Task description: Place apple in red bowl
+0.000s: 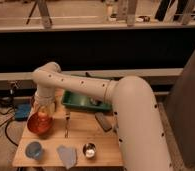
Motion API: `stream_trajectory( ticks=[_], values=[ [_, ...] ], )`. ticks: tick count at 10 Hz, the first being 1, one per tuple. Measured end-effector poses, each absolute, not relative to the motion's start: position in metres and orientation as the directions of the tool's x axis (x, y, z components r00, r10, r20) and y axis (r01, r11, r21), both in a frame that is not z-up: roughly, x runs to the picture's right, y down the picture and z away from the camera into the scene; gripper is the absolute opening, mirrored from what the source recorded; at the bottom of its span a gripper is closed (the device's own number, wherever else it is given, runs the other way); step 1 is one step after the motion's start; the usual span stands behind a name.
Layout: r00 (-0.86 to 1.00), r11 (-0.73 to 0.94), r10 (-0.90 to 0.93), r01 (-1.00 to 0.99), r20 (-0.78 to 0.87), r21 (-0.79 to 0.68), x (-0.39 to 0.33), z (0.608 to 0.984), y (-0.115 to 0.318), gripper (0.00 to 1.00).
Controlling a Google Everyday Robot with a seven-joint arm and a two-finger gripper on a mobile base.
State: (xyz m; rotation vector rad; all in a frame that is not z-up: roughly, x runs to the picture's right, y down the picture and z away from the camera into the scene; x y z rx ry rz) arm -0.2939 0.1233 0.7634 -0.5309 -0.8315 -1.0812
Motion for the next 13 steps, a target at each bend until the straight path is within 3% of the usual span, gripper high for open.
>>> stream_trajectory(
  ticks=[2, 3, 10, 13],
  values=[
    [0.184, 0.362, -0.534, 0.932, 0.825, 0.027, -0.3, 0.764, 0.129, 0.02],
    [0.162, 0.348, -0.522, 0.937, 0.837, 0.036, -0.303, 0.765, 0.131, 0.1],
    [0.099, 0.287, -0.483, 0.957, 0.87, 0.05, -0.311, 0.768, 0.141, 0.77],
    [0.105, 0.293, -0.493, 0.955, 0.864, 0.051, -0.31, 0.767, 0.136, 0.8]
  ],
)
